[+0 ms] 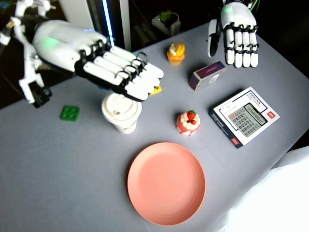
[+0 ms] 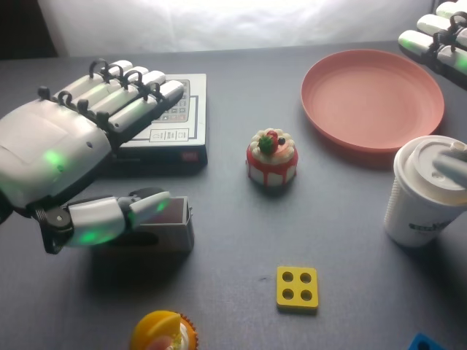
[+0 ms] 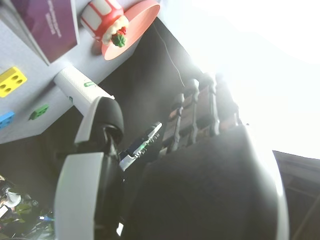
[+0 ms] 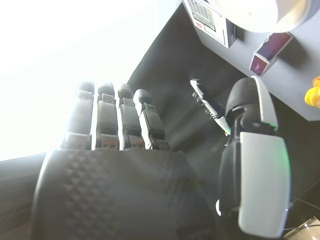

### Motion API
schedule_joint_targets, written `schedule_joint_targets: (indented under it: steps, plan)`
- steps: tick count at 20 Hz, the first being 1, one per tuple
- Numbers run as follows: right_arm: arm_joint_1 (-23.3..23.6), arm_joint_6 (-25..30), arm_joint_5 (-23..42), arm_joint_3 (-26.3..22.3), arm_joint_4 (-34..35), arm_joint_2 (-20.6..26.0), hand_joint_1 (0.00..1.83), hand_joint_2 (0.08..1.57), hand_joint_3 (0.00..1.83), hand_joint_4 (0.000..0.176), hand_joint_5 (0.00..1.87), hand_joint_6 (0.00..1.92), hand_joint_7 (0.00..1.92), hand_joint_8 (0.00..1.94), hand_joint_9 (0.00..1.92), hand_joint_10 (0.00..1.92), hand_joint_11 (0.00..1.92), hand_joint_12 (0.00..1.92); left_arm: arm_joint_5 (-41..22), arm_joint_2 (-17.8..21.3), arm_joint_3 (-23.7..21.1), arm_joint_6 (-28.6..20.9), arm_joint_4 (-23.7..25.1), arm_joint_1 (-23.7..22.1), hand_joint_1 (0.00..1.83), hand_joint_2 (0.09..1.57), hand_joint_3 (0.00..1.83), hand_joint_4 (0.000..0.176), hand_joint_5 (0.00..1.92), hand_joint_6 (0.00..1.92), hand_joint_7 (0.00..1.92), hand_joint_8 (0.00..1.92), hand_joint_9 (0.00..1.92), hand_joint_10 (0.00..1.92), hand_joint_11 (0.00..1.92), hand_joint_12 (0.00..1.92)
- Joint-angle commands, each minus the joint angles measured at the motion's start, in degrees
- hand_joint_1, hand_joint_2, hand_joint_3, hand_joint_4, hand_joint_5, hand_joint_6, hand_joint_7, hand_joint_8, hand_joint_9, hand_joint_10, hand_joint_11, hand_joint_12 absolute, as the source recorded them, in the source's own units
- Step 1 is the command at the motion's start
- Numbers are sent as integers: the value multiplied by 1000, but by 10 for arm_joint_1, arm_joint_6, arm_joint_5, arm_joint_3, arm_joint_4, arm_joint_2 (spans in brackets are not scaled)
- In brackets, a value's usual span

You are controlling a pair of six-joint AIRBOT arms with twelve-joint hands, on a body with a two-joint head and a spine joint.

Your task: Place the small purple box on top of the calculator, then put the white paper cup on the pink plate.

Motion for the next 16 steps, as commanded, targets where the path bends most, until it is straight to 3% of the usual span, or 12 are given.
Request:
schedule_joint_targets:
  steps: [1,4,7,9,10,13,15,16]
  plan:
    - [8,-4,68,0,2,-2,200,1247,46,0,0,0,0,0,0,0,0,7,-67,-2,-3,1,4,-8,205,1222,14,10,0,0,0,0,0,0,0,0]
    - [8,-5,68,0,5,-4,191,1244,29,0,0,0,0,0,0,0,0,0,-66,-1,-3,1,1,-8,259,1198,0,19,0,0,0,0,0,0,0,0]
    - [8,-5,68,1,6,-4,220,1259,29,0,0,0,0,0,0,0,0,0,-53,2,-6,1,-4,-1,380,1123,0,49,0,0,0,0,0,0,0,0]
    - [8,-5,69,1,7,-4,219,1261,29,0,0,0,0,0,0,0,0,0,-41,2,-6,1,-8,3,612,1036,0,80,0,0,0,0,0,0,0,0]
    - [8,-5,69,0,8,-4,215,1259,27,0,0,0,0,0,0,0,0,0,-29,1,-5,1,-11,4,694,987,0,79,0,0,0,0,0,0,0,0]
    - [8,-5,69,1,8,-6,238,1264,25,0,0,0,0,0,0,0,0,0,3,-12,5,1,-20,5,851,932,0,42,48,17,4,2,0,0,36,18]
    - [9,-5,69,1,8,-7,252,1259,19,0,0,0,0,0,0,0,0,0,24,-25,14,1,-29,5,888,908,10,26,99,6,77,10,40,7,0,389]
    - [9,-5,69,1,8,-8,248,1260,19,0,0,0,0,0,0,0,0,0,35,-32,20,1,-34,5,885,918,14,27,99,3,91,10,43,7,0,433]
